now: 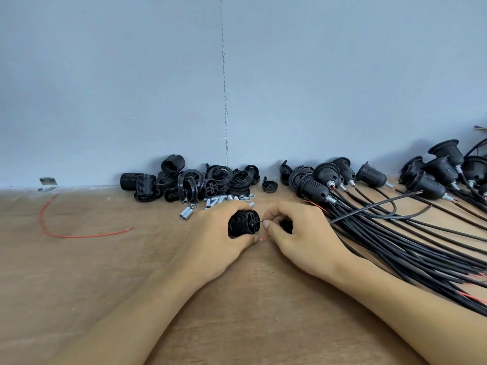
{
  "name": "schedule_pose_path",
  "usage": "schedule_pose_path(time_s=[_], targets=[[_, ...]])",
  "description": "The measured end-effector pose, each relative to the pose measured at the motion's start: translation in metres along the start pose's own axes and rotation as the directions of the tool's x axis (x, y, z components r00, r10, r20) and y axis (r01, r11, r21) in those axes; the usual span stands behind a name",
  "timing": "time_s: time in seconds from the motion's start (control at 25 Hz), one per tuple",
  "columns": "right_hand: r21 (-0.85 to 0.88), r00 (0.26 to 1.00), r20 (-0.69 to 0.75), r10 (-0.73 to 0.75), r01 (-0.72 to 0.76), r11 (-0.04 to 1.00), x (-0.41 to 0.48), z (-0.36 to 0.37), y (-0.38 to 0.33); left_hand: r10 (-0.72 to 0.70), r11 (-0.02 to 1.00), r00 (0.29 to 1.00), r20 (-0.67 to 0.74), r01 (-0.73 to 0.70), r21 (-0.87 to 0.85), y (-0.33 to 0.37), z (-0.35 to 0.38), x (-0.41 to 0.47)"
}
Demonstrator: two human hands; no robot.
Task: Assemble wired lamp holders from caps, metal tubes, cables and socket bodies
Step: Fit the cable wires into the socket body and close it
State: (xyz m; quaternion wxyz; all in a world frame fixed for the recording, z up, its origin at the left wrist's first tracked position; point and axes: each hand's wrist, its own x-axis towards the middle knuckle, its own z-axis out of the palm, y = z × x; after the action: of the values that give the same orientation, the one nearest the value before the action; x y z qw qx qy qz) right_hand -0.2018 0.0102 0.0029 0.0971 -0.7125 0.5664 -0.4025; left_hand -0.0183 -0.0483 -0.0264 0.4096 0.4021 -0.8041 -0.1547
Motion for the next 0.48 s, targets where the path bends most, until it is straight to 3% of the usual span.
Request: schedule_pose_path(time_s=[0.48], targets=[[-0.196,0.988,0.052,-0.145,0.152,0.969,-0.0019,0.001,0.0011,0.076,0.995,0.997,0.014,-0.077,0.064,0.0089,-0.0033,-0.0032]])
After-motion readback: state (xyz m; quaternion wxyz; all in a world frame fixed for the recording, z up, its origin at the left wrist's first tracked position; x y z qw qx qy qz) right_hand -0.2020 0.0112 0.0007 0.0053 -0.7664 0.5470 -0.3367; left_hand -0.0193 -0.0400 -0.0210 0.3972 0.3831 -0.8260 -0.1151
